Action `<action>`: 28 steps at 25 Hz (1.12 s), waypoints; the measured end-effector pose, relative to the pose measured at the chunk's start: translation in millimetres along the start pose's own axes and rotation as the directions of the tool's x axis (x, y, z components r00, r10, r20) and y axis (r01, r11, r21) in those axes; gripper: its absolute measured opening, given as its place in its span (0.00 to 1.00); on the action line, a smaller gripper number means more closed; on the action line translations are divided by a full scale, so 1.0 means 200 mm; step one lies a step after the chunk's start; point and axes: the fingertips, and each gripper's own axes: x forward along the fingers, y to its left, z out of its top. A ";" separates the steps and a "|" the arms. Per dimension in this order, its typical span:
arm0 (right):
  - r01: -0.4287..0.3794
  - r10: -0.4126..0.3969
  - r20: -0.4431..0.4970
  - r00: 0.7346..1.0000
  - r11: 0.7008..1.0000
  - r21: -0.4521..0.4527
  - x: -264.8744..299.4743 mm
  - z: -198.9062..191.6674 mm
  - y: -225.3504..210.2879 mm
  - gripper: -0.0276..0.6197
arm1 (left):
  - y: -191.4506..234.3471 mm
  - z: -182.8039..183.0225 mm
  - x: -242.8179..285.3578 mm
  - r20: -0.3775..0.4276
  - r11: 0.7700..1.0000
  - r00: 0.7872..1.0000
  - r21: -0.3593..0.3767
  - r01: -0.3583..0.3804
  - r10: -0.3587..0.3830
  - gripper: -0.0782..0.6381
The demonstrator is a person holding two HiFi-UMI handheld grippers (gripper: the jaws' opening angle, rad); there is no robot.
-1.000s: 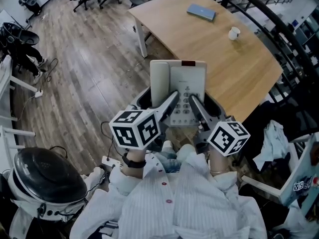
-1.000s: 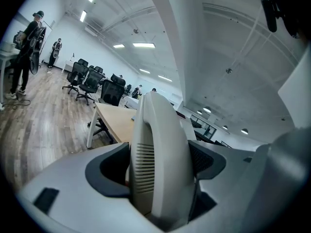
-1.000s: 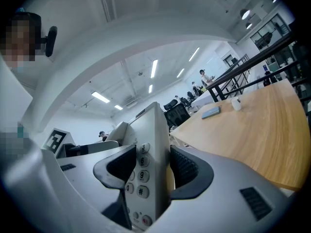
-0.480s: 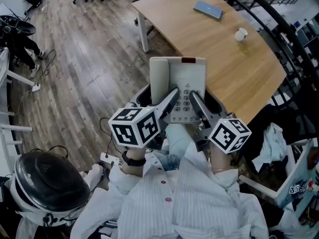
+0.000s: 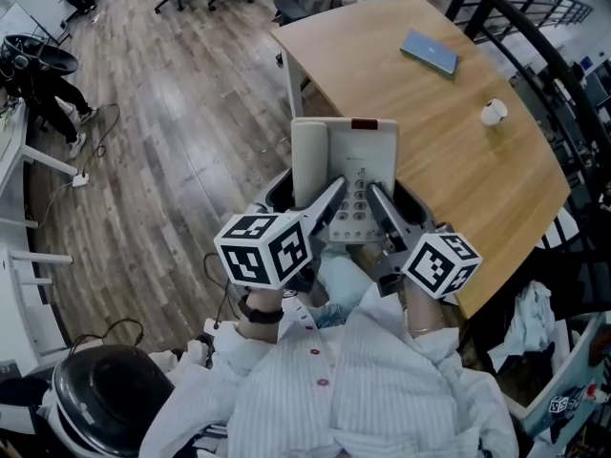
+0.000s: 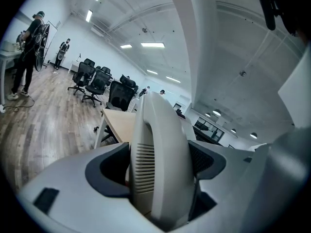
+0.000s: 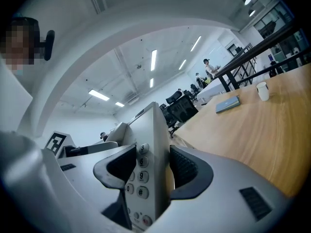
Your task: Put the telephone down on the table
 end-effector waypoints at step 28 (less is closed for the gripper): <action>0.210 -0.228 0.190 0.955 0.972 0.109 0.57 0.81 -0.76 0.40 | -0.06 0.62 1.26 -0.165 0.964 0.961 0.115 0.240 -0.220 0.63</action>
